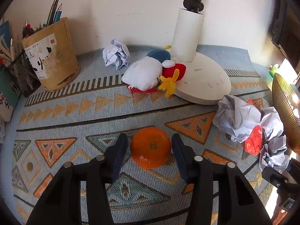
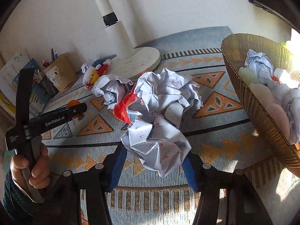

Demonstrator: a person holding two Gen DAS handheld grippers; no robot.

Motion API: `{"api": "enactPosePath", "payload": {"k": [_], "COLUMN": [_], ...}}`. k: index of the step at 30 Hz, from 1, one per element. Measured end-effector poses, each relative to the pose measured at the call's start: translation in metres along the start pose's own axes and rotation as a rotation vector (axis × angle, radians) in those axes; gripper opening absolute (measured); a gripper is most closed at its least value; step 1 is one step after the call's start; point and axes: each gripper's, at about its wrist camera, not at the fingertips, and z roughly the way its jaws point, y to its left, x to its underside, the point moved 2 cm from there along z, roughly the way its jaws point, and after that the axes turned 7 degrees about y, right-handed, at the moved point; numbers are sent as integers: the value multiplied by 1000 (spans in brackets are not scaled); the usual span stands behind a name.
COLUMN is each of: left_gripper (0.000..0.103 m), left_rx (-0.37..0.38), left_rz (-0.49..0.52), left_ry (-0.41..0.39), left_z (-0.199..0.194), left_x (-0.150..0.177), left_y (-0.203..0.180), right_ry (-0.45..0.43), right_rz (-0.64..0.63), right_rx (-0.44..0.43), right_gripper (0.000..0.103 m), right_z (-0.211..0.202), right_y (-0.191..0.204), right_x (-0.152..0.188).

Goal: Organize objects
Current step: 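Grasp the orange with the left tool while the right tool grasps a paper ball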

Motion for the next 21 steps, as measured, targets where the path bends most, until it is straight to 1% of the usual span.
{"api": "enactPosePath", "payload": {"k": [3, 5, 10, 13, 15, 17, 18, 20, 21], "left_gripper": [36, 36, 36, 36, 36, 36, 36, 36, 36], "left_rx": [36, 49, 123, 182, 208, 206, 208, 219, 209], "left_rz": [-14, -11, -9, -17, -24, -18, -13, -6, -4], "left_ry": [4, -15, -58, -73, -73, -81, -83, -59, -51], "left_z": [-10, -24, -69, -88, -92, -93, -94, -86, -81], "left_x": [8, 18, 60, 88, 103, 116, 121, 127, 128], "left_y": [-3, -8, -36, -55, -65, -74, -80, -86, -88], "right_ry": [1, -2, -21, -5, 1, 18, 37, 79, 69], "right_rz": [-11, -31, -75, -99, -116, -109, -97, -66, -60], "right_rx": [-34, -69, -87, -87, -58, -41, -50, -70, -88], "right_gripper": [49, 50, 50, 50, 51, 51, 52, 52, 53], "right_z": [-9, -22, -57, -67, -68, -64, -60, -51, -52], "right_y": [0, 2, 6, 3, 1, -4, -8, -17, -20], "right_x": [7, 17, 45, 60, 69, 75, 78, 81, 82]}}
